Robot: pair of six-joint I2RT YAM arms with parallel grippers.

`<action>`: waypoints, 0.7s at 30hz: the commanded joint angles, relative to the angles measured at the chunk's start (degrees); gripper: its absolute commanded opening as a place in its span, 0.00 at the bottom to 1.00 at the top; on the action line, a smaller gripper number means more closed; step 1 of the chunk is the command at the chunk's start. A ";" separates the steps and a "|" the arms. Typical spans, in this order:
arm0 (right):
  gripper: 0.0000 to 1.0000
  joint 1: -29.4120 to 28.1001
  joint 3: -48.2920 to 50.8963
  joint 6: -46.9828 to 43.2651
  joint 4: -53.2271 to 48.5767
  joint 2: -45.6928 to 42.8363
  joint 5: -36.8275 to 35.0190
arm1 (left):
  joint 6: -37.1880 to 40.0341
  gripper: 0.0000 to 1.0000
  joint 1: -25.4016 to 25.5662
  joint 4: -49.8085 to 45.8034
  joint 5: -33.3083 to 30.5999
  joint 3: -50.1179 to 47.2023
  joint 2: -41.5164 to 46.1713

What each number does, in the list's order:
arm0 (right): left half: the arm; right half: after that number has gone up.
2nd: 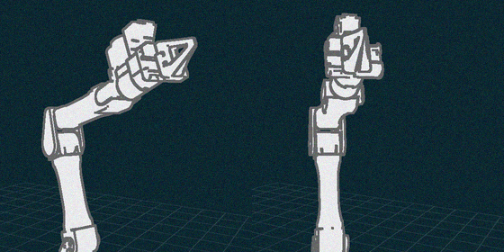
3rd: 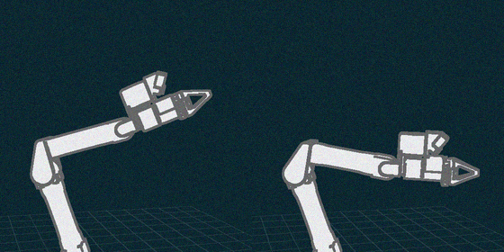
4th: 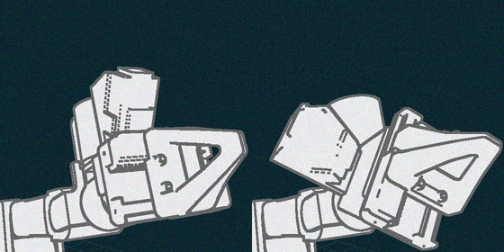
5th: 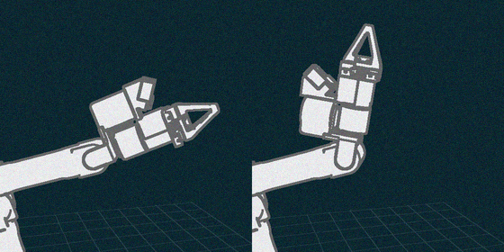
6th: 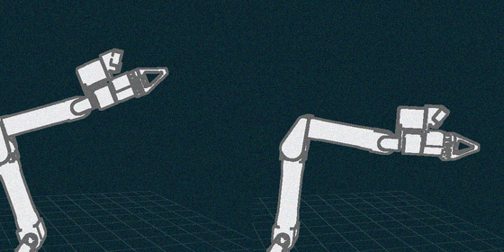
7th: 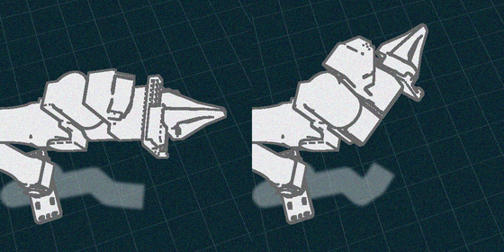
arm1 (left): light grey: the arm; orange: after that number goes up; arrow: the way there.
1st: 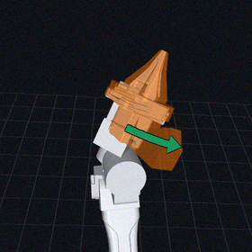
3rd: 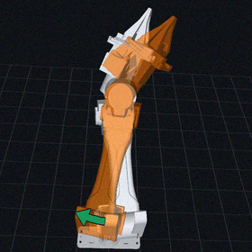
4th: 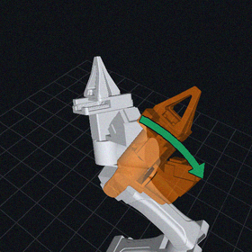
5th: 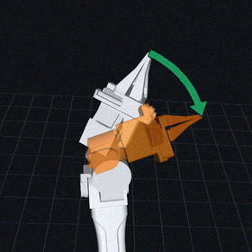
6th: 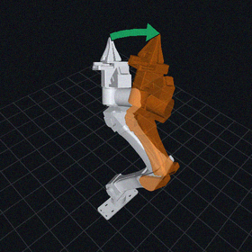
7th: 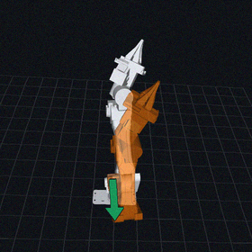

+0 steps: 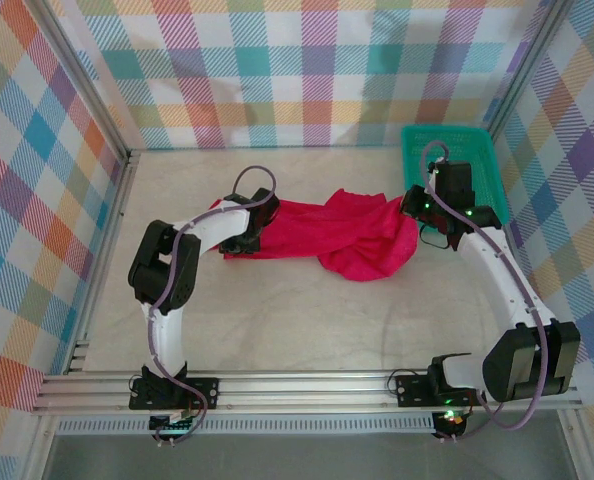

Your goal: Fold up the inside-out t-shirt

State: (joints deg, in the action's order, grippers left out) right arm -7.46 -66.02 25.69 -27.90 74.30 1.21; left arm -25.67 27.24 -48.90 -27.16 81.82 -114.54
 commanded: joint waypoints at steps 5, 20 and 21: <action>0.00 0.26 0.19 0.63 1.91 -0.12 1.60 | 0.66 0.20 -0.50 0.39 -0.90 1.75 -0.68; 0.00 0.35 -12.36 -1.76 -5.47 -0.21 -0.58 | -1.89 0.00 -18.85 -8.17 23.46 24.58 18.86; 0.00 0.39 -13.83 -2.08 -6.30 -0.30 -0.86 | -3.36 0.00 -22.11 -7.69 28.24 26.74 20.23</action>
State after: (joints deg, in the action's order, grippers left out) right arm -7.44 -75.75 25.41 -31.83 74.54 1.65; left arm -25.93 12.14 -54.83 -11.66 103.13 -102.13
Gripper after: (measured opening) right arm 0.064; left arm 0.059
